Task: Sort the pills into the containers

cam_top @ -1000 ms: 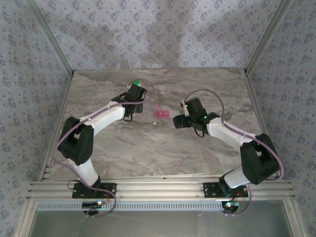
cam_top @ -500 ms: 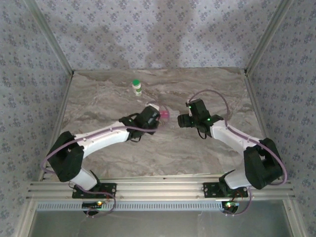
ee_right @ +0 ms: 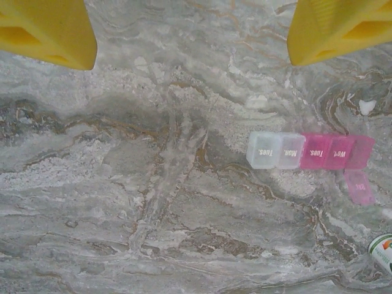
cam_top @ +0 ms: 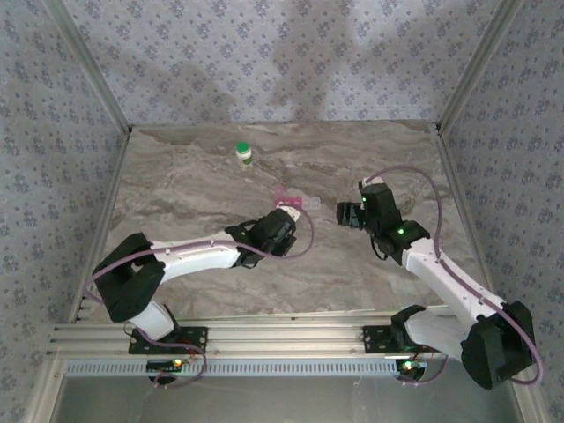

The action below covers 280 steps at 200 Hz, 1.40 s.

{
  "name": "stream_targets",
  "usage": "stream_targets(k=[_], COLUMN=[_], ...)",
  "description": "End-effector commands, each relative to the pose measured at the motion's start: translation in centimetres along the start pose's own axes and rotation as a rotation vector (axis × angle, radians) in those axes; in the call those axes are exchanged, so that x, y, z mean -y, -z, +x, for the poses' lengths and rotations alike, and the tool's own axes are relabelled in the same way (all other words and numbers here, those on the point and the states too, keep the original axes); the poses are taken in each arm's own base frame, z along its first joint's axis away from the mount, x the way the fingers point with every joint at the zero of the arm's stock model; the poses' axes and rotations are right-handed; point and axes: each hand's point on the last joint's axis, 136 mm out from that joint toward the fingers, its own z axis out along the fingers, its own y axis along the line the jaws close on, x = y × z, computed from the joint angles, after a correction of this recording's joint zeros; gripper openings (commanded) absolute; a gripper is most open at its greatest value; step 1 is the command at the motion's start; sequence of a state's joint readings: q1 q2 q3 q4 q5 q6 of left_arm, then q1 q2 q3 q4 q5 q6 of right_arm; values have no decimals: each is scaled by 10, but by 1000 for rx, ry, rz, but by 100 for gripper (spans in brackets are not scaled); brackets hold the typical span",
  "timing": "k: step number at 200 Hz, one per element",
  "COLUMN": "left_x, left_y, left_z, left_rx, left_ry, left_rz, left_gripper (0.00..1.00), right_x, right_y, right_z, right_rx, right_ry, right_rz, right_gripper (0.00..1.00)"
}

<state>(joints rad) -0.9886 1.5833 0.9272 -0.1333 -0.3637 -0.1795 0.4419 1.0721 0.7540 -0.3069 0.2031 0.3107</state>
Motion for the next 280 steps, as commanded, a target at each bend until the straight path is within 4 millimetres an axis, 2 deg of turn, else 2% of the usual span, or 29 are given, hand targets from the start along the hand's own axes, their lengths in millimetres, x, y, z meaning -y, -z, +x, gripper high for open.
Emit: stream_targets(k=[1,41,74,97,99,101,110,130,153,172,187,208,229,258,280], left_x=[5,-1,-5,-6,-7,-7,-9,-14,-23,-38,-54,-82,-102,-115,-128], left_y=[-3,0,16,28,29,30,36,52,79,107,125,142,143,133,134], left_z=[-4,0,-6,-11,-12,-11,-14,-19,-29,-34,-29,-11,14,49,53], left_rx=[32,41,99,128,130,132,147,191,275,382,472,531,497,438,439], left_ry=[-21,-10,31,42,44,44,50,70,111,158,190,220,239,249,277], left_rz=[0,-24,-8,13,13,13,15,26,45,39,7,-83,-142,-195,-255], left_gripper=[61,71,87,91,97,99,99,99,99,99,99,99,99,99,99], right_x=[8,5,1,2,2,2,2,2,0,-4,-9,-25,-50,-95,-135], right_y=[6,11,19,23,23,24,25,29,34,37,39,40,36,26,17], right_z=[16,21,21,20,20,20,20,20,16,11,5,-2,-4,-5,-4], right_rx=[-49,-74,-71,-70,-71,-71,-75,-82,-78,-71,-71,-75,-95,-146,-184], right_ry=[-6,5,26,42,43,44,46,50,57,71,91,125,173,233,276], right_rz=[33,31,29,44,45,46,49,49,47,40,38,9,-41,-127,-194], right_gripper=[83,83,83,84,84,85,85,86,86,86,86,86,85,84,82])
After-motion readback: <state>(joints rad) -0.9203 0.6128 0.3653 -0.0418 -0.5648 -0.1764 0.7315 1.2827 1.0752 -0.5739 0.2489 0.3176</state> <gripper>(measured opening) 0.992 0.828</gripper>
